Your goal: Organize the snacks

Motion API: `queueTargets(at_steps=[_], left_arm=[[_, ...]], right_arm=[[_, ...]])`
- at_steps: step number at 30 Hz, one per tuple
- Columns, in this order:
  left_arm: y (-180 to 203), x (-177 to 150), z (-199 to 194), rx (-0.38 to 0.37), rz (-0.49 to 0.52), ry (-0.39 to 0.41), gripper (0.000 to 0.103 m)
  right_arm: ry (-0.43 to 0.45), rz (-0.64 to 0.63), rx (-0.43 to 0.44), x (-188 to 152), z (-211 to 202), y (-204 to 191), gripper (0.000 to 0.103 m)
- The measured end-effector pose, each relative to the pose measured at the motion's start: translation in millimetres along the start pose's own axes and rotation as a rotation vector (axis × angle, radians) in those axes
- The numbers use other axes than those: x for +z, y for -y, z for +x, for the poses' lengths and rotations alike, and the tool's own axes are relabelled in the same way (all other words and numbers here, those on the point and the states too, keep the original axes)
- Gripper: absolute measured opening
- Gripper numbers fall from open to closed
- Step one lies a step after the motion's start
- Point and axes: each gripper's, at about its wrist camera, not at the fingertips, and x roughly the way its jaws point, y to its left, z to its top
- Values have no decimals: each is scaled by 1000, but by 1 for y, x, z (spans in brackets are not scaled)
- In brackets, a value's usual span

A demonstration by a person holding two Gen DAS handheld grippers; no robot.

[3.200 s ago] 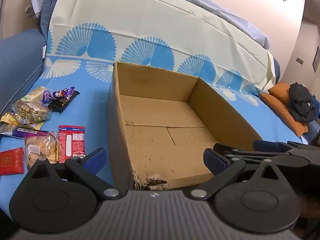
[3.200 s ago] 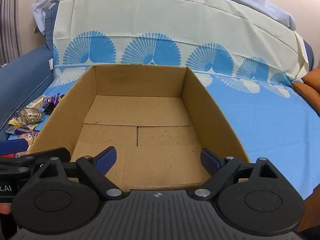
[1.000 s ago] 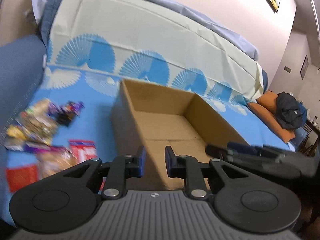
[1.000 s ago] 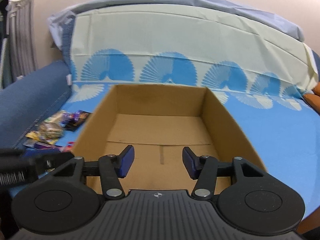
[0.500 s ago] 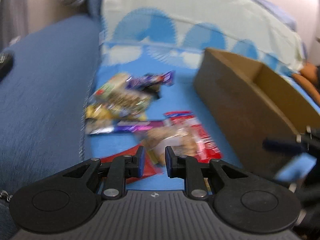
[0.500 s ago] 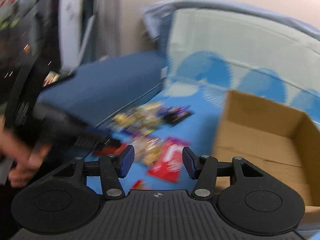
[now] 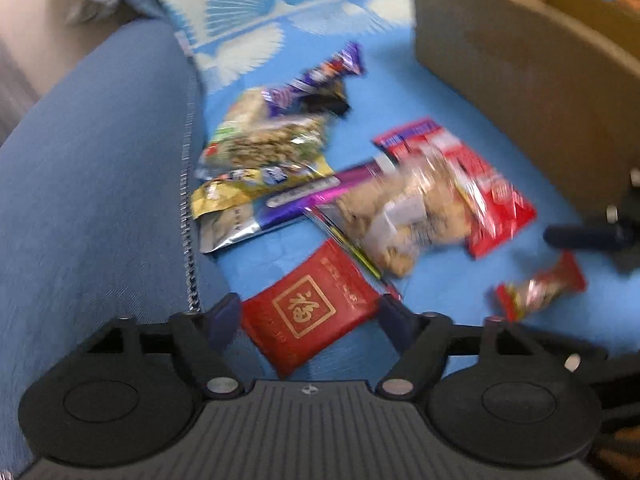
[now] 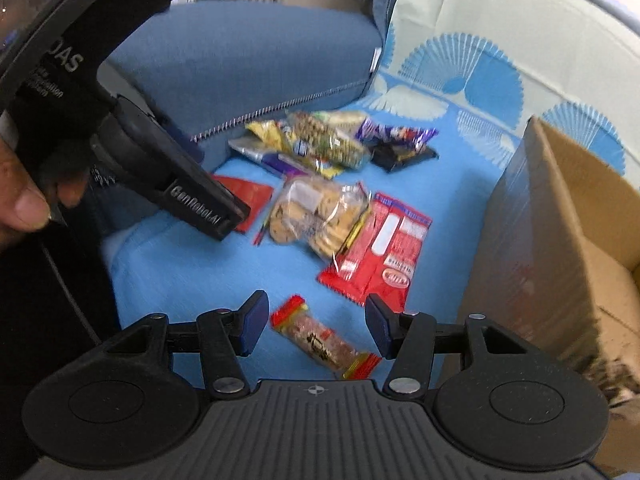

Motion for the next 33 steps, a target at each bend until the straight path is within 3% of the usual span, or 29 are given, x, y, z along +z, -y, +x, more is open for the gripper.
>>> queueTargets(at_steps=[3, 7, 9, 10, 12, 14, 18, 20, 22, 27, 30, 33], left_arm=[[3, -1, 8, 13, 63, 26, 90], [-7, 5, 14, -21, 35, 50, 89], [-7, 12, 13, -25, 24, 53, 86], [-8, 13, 13, -40, 10, 55, 77], [-13, 16, 13, -97, -46, 50, 63], [-19, 16, 13, -123, -116, 39, 59], [-39, 12, 10, -198, -320, 22, 55], [-53, 5, 7, -281, -476, 23, 55], [-57, -3, 3, -334, -568, 31, 54], [-45, -5, -4, -349, -554, 40, 57], [-50, -8, 2, -367, -576, 12, 60], [-50, -10, 0, -366, -572, 24, 72]], right_arm=[[-27, -16, 13, -1, 9, -1, 56], [-62, -5, 32, -2, 16, -1, 56], [-64, 1, 38, -2, 18, 1, 56], [-67, 8, 43, -2, 19, 3, 56], [-73, 27, 52, -2, 20, 6, 56], [-78, 43, 63, -2, 20, 8, 54], [-71, 43, 96, -2, 18, 6, 31], [-58, 33, 78, -2, 15, 4, 26], [-40, 44, 69, -2, 12, 6, 22], [-20, 121, 74, -3, 7, 14, 22], [-45, 153, 66, -5, 11, 15, 32], [-45, 174, 76, -6, 11, 16, 39]])
